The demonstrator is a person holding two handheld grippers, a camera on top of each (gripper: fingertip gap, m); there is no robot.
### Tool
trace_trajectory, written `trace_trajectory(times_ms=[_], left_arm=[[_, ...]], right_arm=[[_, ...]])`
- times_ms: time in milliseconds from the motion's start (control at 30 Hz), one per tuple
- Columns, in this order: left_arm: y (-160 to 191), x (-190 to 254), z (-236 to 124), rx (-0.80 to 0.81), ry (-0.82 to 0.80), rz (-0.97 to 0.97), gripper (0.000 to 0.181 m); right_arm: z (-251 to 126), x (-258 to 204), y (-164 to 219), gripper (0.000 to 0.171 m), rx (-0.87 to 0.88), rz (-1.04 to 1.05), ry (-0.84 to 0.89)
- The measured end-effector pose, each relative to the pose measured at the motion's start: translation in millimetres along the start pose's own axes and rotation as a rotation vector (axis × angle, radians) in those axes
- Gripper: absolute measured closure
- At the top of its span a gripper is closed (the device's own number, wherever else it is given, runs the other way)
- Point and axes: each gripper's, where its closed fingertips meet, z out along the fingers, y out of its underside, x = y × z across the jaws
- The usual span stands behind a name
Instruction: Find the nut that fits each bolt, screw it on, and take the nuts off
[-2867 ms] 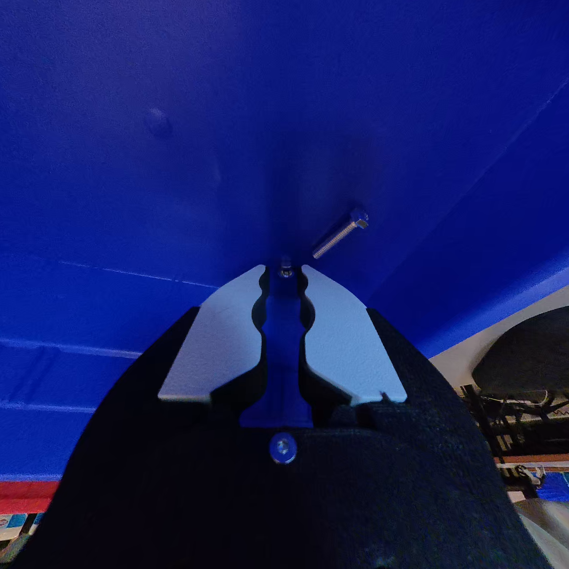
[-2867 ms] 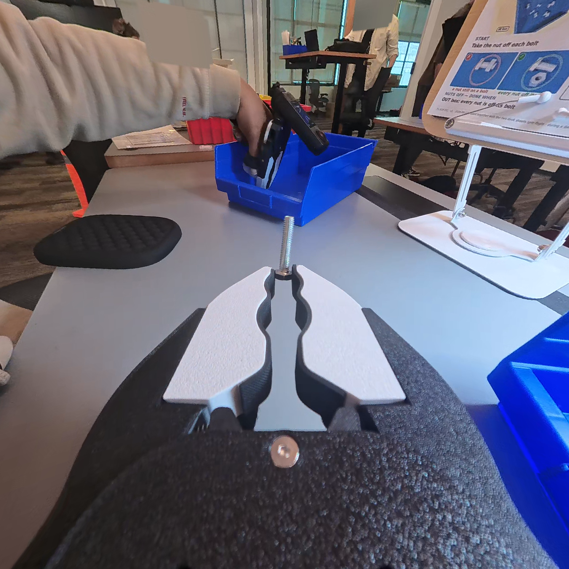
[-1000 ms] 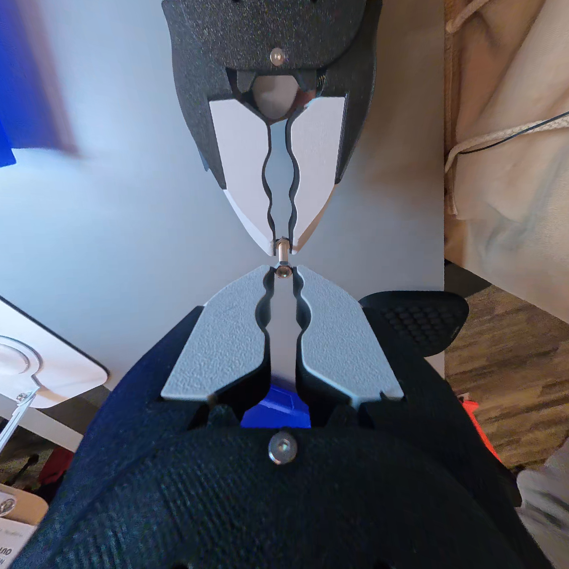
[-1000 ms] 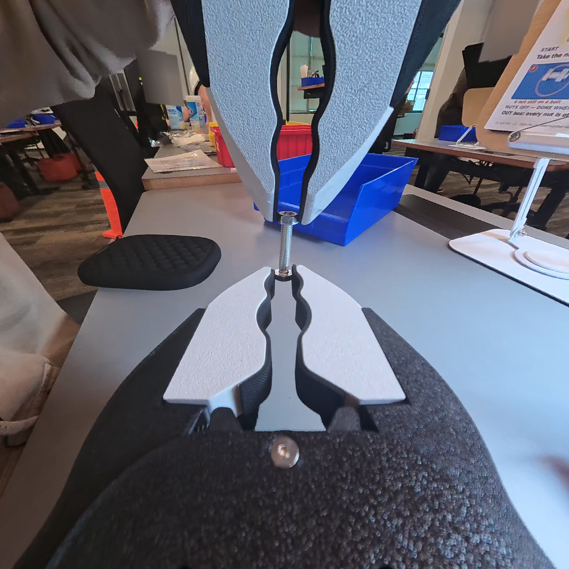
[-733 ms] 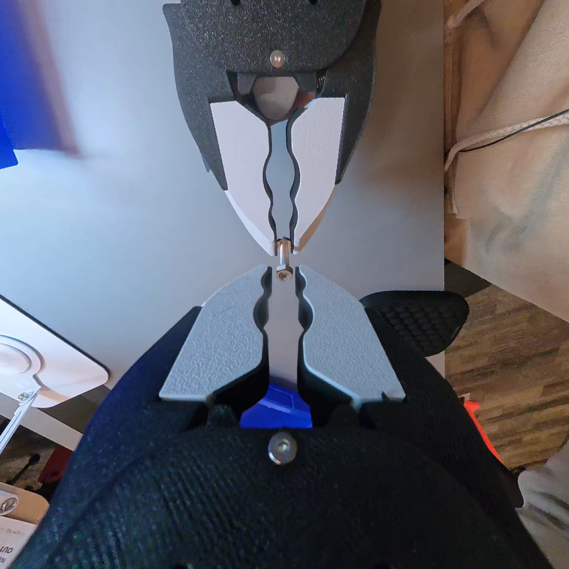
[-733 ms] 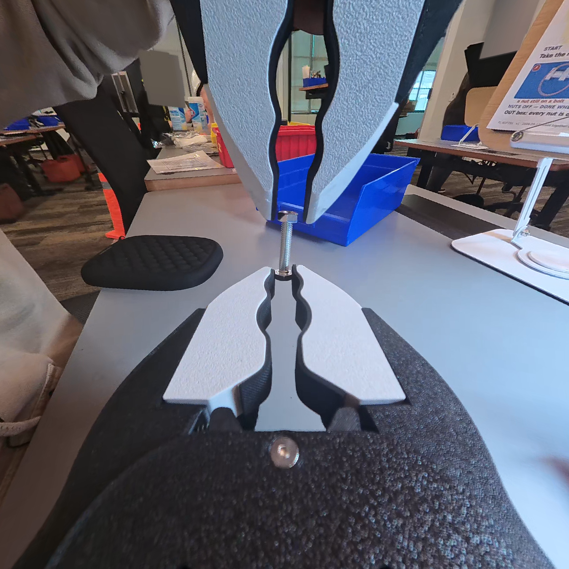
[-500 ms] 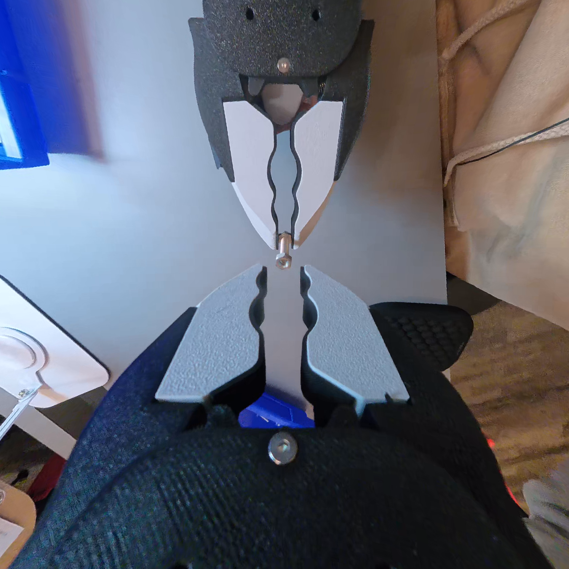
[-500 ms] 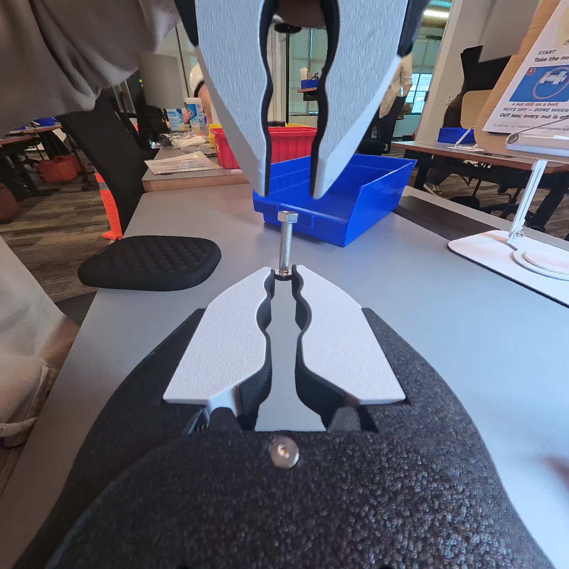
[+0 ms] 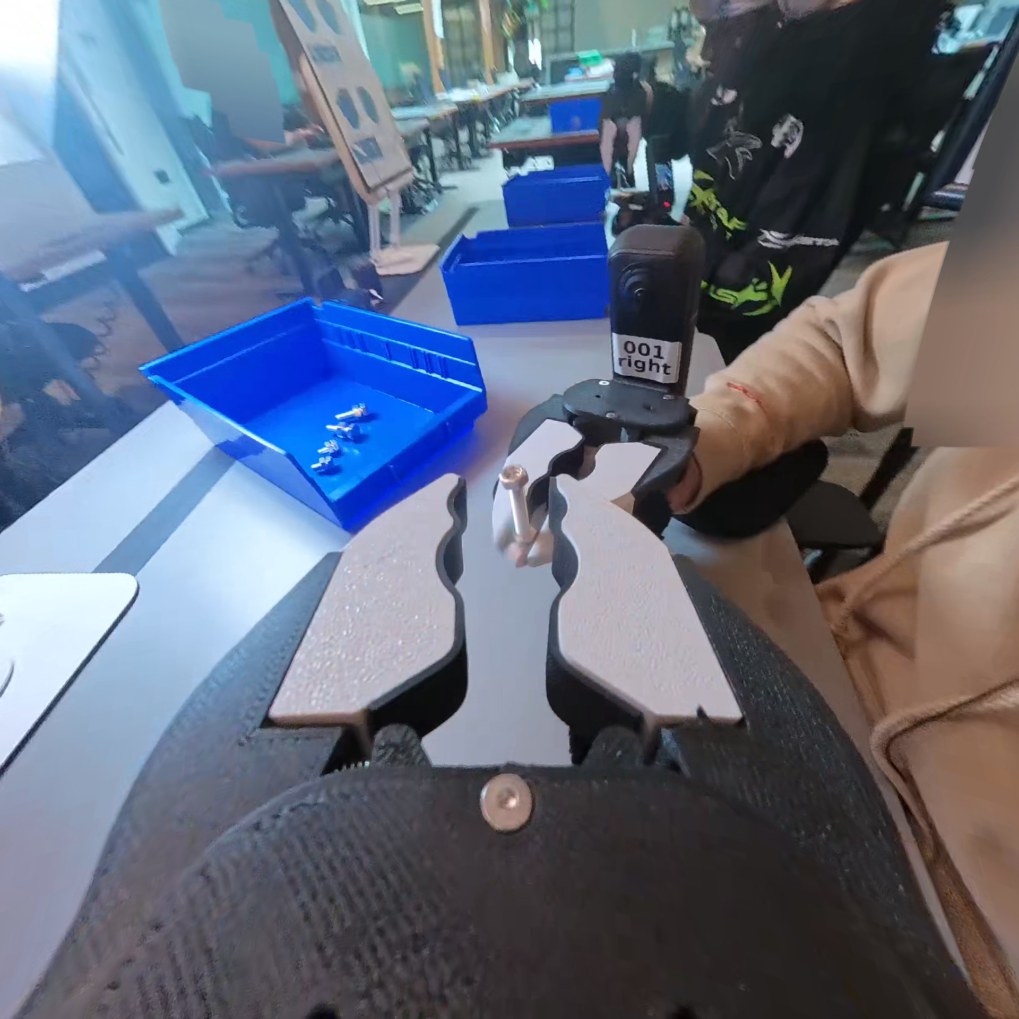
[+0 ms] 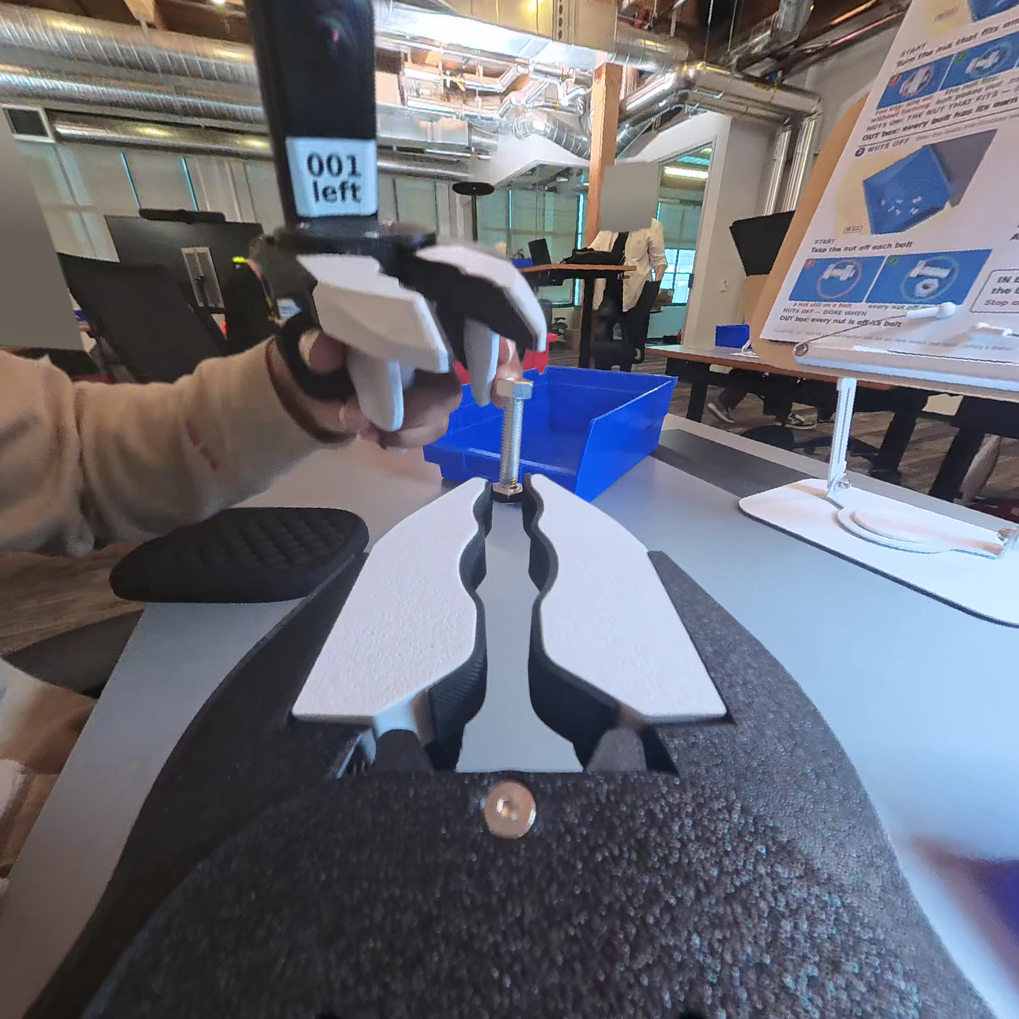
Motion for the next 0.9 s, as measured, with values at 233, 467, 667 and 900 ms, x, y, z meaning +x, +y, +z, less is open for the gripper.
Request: trace_trajectory(times_ms=[233, 467, 667, 900], left_arm=[[9, -3, 3, 0.092, -0.013, -0.068, 0.154], [17, -3, 5, 0.089, 0.007, -0.098, 0.155], [17, -7, 4, 0.112, 0.013, -0.139, 0.158], [21, -8, 1, 0.101, 0.004, -0.139, 0.163]], right_arm=[[12, -2, 2, 0.161, -0.011, 0.001, 0.004], [17, -5, 7, 0.161, -0.016, -0.002, -0.013], [16, -2, 8, 0.161, -0.014, 0.005, -0.014], [14, -1, 5, 0.161, 0.007, 0.003, -0.017]])
